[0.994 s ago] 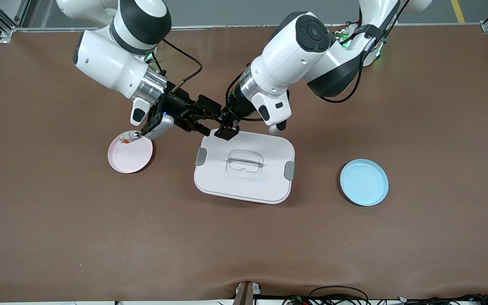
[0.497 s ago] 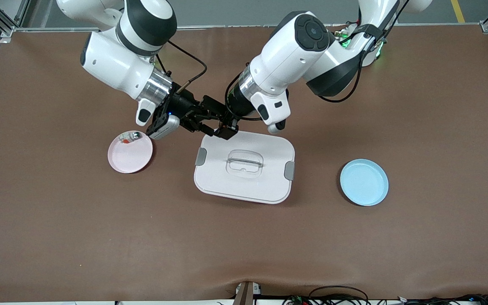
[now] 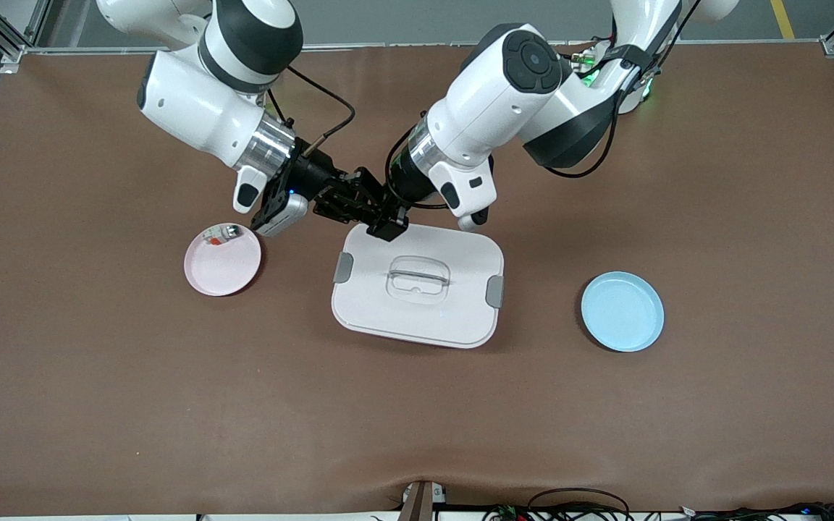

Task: Transfer orange switch to right arm and place
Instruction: 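Open the left gripper while the right gripper pulls the switch away, then carry the switch to the white plate while the left gripper withdraws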

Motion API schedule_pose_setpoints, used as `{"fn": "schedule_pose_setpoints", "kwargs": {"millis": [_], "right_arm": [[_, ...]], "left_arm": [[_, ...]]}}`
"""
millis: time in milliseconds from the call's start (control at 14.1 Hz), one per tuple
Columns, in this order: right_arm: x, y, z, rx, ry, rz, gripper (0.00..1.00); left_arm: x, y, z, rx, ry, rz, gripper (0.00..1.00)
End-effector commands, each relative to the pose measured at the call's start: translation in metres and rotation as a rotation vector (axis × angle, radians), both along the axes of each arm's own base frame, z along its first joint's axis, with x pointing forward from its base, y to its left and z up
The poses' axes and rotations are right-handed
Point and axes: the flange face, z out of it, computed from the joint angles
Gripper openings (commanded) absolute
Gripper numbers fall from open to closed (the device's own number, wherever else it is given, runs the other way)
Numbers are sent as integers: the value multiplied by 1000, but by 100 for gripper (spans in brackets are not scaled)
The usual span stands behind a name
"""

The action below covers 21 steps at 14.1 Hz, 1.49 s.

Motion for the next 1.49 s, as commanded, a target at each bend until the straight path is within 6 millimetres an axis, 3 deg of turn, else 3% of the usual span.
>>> {"fn": "schedule_pose_setpoints", "kwargs": {"millis": [0,142,213,284,355,639,781,1065,1206,1419], "right_arm": [[-2,6,1,17,10,-9,0],[-1,6,0,16,11,-9,0],[-2,7,1,15,9,-5,0],[-1,6,-1,11,7,-1,0],[-2,6,-1,10,4,3,0],[2,3,2,1,-9,7,0],[5,0,4,-67,-77,62,0],[19,-36,-9,-348,-290,430,0],[23,-59,-21,-428,-389,689,0],[20,-96,-47,-558,-379,937,0]], "left_arm": [[-3,-6,9,-24,0,8,0],[-2,-5,9,-24,0,8,0],[-1,-3,10,-24,-1,10,11],[0,-3,10,-24,-2,9,59],[-1,-3,11,-22,-8,2,100],[4,8,19,-17,-26,-9,100],[14,26,24,1,-28,-15,100],[26,67,39,129,-117,-137,100],[32,85,32,224,-135,-224,100],[44,136,34,315,-147,-433,100]]}}
